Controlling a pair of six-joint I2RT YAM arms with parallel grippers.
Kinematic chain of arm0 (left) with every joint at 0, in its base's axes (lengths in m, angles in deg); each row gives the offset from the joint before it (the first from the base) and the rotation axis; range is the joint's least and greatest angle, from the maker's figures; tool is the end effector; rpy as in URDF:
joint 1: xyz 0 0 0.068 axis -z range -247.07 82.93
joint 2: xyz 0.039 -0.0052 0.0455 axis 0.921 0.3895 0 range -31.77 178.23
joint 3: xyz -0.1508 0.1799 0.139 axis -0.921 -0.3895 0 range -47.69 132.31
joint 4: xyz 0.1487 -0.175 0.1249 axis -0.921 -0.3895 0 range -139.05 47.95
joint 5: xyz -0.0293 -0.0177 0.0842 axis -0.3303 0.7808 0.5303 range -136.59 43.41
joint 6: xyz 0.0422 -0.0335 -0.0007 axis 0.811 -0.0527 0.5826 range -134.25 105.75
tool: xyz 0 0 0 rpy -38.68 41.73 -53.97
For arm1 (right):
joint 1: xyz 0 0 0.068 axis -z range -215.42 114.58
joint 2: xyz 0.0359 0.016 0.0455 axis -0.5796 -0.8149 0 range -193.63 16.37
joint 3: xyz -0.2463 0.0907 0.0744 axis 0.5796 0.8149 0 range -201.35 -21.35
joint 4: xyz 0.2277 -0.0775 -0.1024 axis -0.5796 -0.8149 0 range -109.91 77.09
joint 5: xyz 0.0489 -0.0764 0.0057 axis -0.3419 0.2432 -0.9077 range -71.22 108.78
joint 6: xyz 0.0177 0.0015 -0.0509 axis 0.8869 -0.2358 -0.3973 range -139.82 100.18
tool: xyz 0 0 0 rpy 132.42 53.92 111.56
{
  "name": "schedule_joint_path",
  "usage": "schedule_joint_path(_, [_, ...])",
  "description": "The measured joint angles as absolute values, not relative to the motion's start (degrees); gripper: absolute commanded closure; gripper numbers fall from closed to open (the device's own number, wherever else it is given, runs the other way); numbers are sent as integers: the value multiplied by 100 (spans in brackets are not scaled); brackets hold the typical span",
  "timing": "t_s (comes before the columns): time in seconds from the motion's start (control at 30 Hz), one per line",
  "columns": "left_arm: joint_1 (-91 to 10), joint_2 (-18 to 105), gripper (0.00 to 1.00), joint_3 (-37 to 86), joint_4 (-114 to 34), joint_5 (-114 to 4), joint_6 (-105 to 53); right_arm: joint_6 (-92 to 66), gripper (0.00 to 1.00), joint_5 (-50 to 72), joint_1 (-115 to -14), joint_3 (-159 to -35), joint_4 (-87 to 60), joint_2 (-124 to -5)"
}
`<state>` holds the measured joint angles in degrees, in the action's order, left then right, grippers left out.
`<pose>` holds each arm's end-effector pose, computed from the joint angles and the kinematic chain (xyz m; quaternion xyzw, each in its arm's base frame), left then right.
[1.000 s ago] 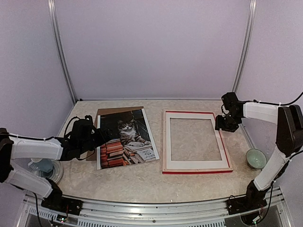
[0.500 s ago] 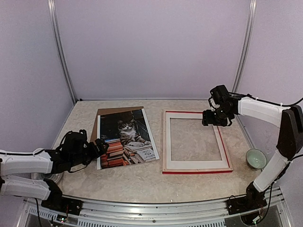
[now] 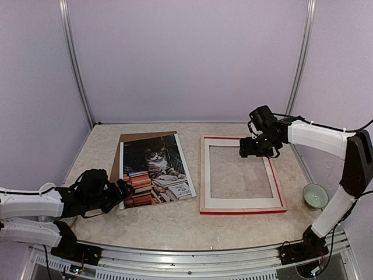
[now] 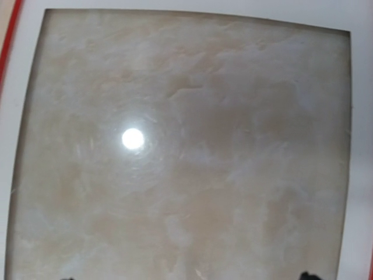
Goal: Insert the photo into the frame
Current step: Pick up the photo from the backboard.
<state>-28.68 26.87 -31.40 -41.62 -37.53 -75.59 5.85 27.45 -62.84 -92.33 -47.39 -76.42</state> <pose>0.1487 -0.1107 0.1454 -0.2126 0.8858 -0.2639 0.3169 0.3070 0.1532 0.2511 0.0073 0.9545 0.0645 0.2910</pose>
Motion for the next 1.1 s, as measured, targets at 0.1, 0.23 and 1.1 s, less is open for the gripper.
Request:
schedule_joint_path(0.1, [-2833, 2682, 1, -3192, -4291, -3755, -7634, 620, 13, 2758, -6361, -9233, -4739, -7642])
schedule_joint_path(0.23, [-2796, 2682, 1, -3194, -4420, -3738, -7708, 660, 12, 2767, -6433, -9233, -4737, -7642])
schedule_joint_path(1.1, [-2739, 2652, 1, -3596, -3496, -3996, -7997, 712, 12, 2823, -6474, -9236, -4744, -7642])
